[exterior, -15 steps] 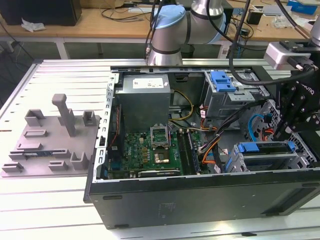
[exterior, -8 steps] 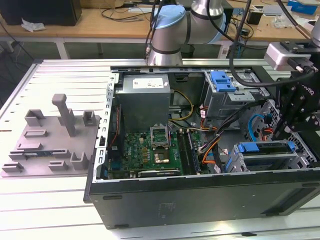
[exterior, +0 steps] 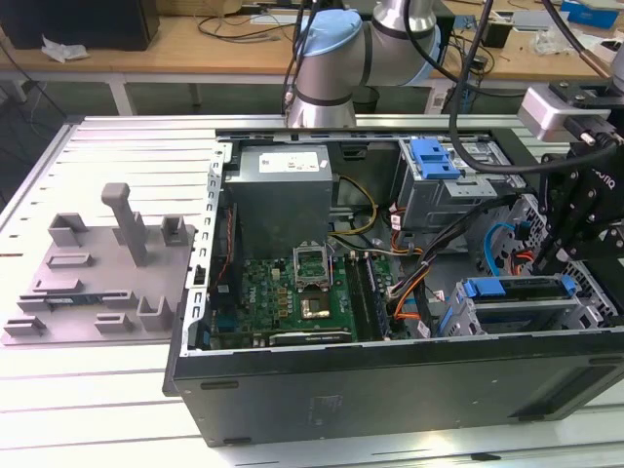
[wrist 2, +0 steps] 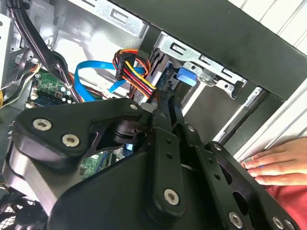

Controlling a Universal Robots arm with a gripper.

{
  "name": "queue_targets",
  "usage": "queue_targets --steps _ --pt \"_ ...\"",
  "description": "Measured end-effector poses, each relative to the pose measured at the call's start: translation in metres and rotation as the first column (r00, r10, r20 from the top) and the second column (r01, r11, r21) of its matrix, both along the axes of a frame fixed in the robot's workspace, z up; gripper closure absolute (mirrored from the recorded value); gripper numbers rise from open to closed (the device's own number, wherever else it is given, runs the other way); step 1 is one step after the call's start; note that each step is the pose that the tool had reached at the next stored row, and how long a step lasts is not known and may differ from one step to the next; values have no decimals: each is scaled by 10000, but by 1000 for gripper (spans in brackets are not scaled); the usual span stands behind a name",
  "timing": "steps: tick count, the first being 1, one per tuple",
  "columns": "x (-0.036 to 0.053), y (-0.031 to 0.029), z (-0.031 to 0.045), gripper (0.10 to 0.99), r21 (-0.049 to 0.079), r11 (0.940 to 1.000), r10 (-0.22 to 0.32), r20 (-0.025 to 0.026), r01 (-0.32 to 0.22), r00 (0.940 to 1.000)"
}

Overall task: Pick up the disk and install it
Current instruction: 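Insert the first disk wire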

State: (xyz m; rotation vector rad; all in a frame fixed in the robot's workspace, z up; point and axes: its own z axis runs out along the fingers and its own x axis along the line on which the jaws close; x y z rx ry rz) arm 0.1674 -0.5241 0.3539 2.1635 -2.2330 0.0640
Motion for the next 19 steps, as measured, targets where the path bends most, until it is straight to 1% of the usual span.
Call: queue_targets --steps 9,13,16,19 --pt "-11 -19 -4 922 16 10000 76 0 -76 10000" --pt "-13 -20 -9 922 16 9997 245 0 -245 9997" --pt "-31 -22 -11 922 17 9991 432 0 -432 9991" --pt "-24 -22 -11 922 25 9991 432 0 -432 9991"
